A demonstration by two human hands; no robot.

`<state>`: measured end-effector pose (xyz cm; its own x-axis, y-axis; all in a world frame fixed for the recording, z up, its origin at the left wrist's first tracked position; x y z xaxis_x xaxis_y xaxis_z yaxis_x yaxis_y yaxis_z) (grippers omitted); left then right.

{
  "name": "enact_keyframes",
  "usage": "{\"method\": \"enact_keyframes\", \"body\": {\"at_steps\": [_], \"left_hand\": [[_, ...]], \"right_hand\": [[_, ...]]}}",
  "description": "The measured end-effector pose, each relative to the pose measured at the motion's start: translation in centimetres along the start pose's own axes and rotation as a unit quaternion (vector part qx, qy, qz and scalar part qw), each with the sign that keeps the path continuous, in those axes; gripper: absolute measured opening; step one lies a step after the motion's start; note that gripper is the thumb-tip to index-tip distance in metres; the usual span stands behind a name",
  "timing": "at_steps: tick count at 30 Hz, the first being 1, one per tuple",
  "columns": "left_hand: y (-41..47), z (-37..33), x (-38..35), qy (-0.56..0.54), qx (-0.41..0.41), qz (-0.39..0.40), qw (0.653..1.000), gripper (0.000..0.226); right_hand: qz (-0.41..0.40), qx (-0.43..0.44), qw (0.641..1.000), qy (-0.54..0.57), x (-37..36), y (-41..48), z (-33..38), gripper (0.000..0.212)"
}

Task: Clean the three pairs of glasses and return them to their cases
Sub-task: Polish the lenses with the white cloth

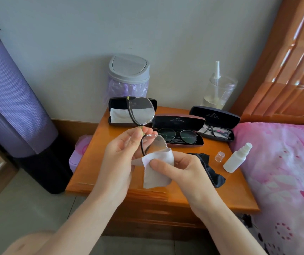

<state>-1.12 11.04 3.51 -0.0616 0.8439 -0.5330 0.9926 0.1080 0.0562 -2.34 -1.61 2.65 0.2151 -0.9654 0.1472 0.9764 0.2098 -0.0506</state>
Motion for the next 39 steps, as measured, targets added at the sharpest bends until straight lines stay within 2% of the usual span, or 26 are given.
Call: {"method": "enact_keyframes", "body": {"at_steps": [4,8,17,22,28,37,39], "left_hand": [[0.1,-0.4,0.0,0.022,-0.019,0.003,1.0,0.019],[0.0,-0.6,-0.1,0.055,-0.039,0.003,0.998,0.022],[-0.8,-0.8,-1.3,0.178,-0.073,0.029,0.981,0.017],[-0.8,-0.4,-1.1,0.191,-0.069,0.01,0.979,0.018],[-0.8,-0.1,-0.1,0.174,-0.053,-0.023,0.983,0.019],[-0.6,0.0,-0.3,0.073,-0.025,-0.011,0.997,0.02],[-0.4,-0.1,0.1,0.05,-0.021,-0.016,0.998,0.02]], "right_hand": [[-0.011,-0.013,0.999,0.05,-0.5,0.0,-0.4,0.028],[-0.03,-0.022,0.996,0.076,-0.7,0.2,-0.9,0.036],[-0.074,-0.022,0.989,0.123,-0.2,0.6,-0.8,0.042],[-0.084,-0.036,0.982,0.167,-0.5,0.6,-1.1,0.042],[-0.07,-0.031,0.989,0.123,-0.4,0.6,-1.0,0.049],[-0.047,-0.036,0.998,0.019,-0.4,0.2,-0.8,0.042],[-0.037,-0.023,0.999,-0.018,-0.4,0.0,-0.5,0.033]]}}
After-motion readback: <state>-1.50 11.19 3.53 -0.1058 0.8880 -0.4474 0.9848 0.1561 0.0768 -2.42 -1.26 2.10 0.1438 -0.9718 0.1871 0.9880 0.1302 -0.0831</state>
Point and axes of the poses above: each hand's wrist, its own y-axis towards the middle knuckle, its own x-axis out of the back of the hand, z = x × y, the point moved 10 cm from there along y, towards the middle knuckle, and after that the axes turned 6 degrees about -y, right-handed, at the moved point
